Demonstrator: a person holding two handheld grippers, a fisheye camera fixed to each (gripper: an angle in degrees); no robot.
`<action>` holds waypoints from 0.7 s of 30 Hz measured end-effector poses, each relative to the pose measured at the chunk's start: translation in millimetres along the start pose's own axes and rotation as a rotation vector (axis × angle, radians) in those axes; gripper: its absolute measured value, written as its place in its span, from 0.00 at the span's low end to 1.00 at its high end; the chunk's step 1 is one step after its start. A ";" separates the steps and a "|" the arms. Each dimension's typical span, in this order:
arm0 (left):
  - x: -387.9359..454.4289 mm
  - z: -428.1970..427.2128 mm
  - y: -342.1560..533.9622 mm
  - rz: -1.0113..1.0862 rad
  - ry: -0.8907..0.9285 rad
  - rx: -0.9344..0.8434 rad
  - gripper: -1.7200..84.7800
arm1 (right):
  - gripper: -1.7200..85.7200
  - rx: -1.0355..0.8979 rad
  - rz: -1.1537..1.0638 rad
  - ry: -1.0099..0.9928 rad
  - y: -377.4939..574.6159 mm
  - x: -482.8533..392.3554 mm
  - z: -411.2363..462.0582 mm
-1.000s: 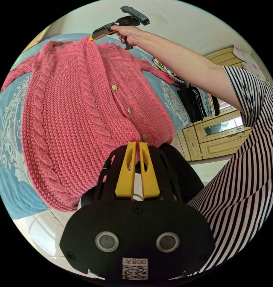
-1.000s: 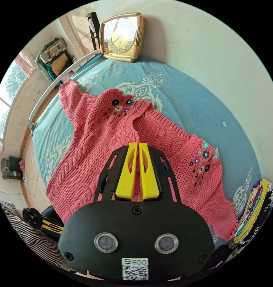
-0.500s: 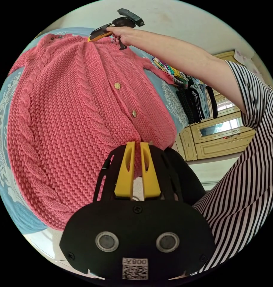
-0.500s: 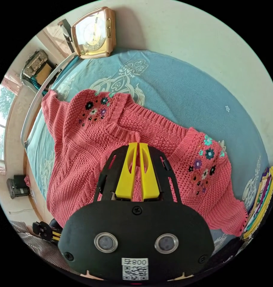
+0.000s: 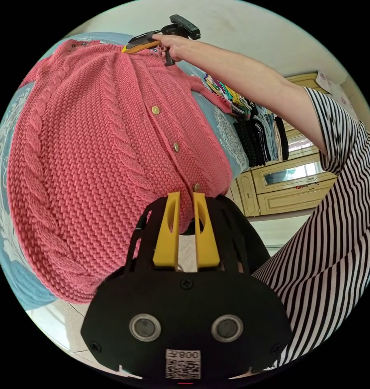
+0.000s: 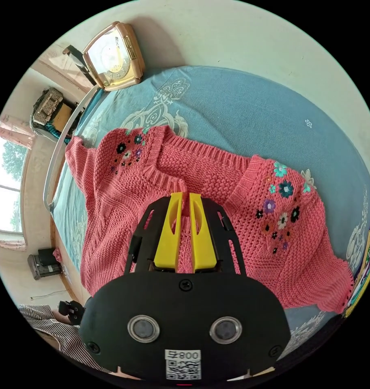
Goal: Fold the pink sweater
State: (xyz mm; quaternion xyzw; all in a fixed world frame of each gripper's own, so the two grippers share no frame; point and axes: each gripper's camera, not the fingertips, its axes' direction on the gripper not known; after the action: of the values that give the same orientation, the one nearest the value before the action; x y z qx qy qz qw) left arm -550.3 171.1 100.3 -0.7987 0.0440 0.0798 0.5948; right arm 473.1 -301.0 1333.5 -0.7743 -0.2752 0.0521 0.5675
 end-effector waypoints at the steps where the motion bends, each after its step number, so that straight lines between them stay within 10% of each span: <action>1: -0.9 -3.0 -1.1 -0.008 0.012 0.008 0.10 | 0.05 0.010 0.051 -0.071 1.1 11.5 -3.8; 21: 21.1 -15.3 2.7 -0.024 0.013 0.080 0.10 | 0.07 0.056 -0.004 -0.199 156.3 8.4 -43.7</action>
State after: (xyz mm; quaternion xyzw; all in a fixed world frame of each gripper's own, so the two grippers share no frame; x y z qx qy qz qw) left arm -528.8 156.1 98.3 -0.7751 0.0415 0.0657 0.6270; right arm 554.7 -366.0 1208.9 -0.7484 -0.3303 0.1352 0.5590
